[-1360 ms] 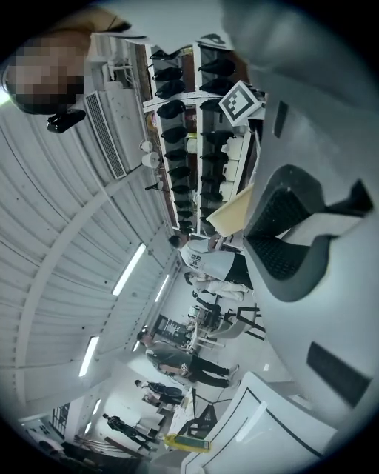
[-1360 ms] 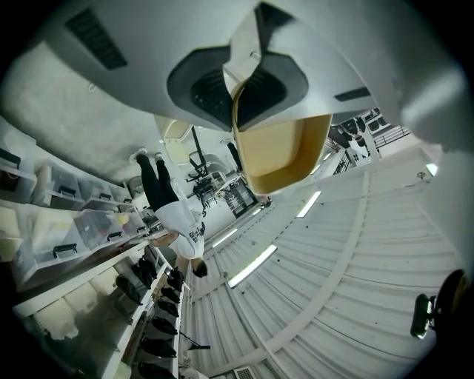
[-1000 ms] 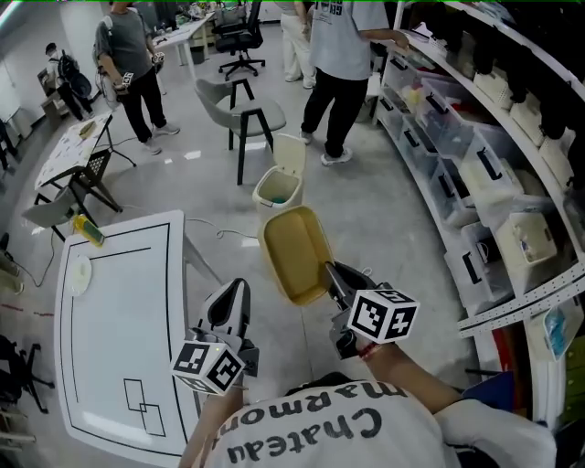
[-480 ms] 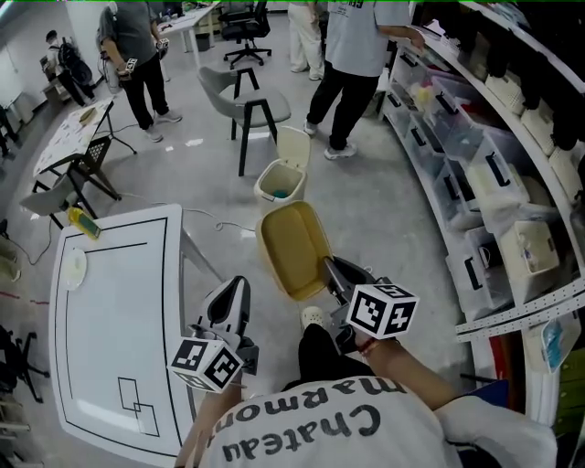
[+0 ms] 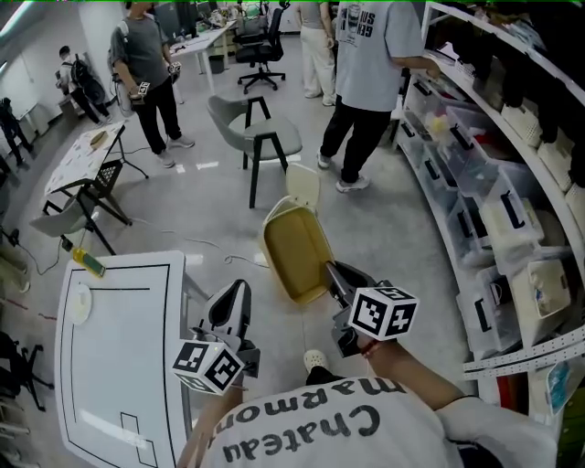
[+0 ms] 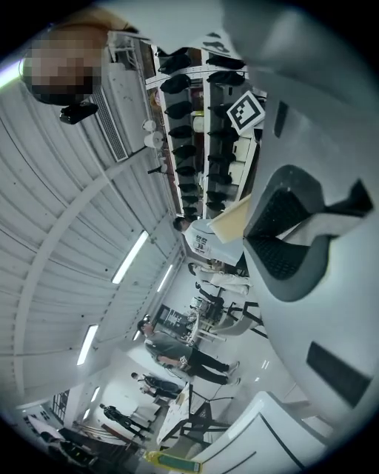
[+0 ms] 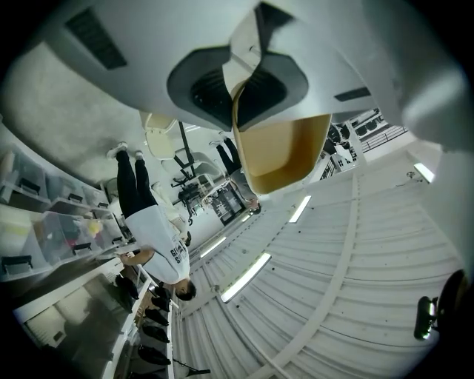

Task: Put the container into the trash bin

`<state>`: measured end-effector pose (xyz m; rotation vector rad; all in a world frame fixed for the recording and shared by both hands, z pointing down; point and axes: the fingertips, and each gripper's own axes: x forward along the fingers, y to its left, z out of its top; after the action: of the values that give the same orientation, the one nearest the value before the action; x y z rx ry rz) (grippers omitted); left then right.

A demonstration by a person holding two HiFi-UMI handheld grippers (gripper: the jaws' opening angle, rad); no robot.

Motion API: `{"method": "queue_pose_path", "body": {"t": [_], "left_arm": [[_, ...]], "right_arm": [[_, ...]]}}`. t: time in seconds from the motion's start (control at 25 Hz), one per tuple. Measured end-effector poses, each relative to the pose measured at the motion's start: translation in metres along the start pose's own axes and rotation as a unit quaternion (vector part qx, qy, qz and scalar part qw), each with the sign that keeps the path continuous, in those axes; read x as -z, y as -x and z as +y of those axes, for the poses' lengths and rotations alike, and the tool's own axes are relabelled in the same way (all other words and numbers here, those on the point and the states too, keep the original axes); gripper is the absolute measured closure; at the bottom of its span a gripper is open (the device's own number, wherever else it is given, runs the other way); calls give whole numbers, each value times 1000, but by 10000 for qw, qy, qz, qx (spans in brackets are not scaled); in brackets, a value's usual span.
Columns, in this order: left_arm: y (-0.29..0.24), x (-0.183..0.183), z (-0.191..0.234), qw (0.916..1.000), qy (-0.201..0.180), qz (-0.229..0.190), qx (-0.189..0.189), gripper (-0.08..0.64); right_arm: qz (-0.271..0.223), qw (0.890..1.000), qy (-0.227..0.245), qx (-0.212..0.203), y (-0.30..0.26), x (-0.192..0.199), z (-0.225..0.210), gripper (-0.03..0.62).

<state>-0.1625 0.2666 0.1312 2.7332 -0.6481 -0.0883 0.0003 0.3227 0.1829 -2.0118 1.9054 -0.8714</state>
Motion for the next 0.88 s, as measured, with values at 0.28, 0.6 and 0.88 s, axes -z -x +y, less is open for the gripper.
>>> {"method": "queue_pose_path", "body": {"t": [0.28, 0.6, 0.88], "left_arm": [[-67, -27, 19, 9995, -66, -267, -153, 538], [-131, -31, 28, 9992, -54, -364, -173, 538], [-156, -36, 33, 9988, -150, -404, -227, 538]], "right_arm": [[-163, 9995, 163, -204, -49, -65, -26, 552], [-254, 9992, 181, -263, -84, -107, -67, 552], [-218, 9992, 128, -314, -100, -119, -88, 552]]}}
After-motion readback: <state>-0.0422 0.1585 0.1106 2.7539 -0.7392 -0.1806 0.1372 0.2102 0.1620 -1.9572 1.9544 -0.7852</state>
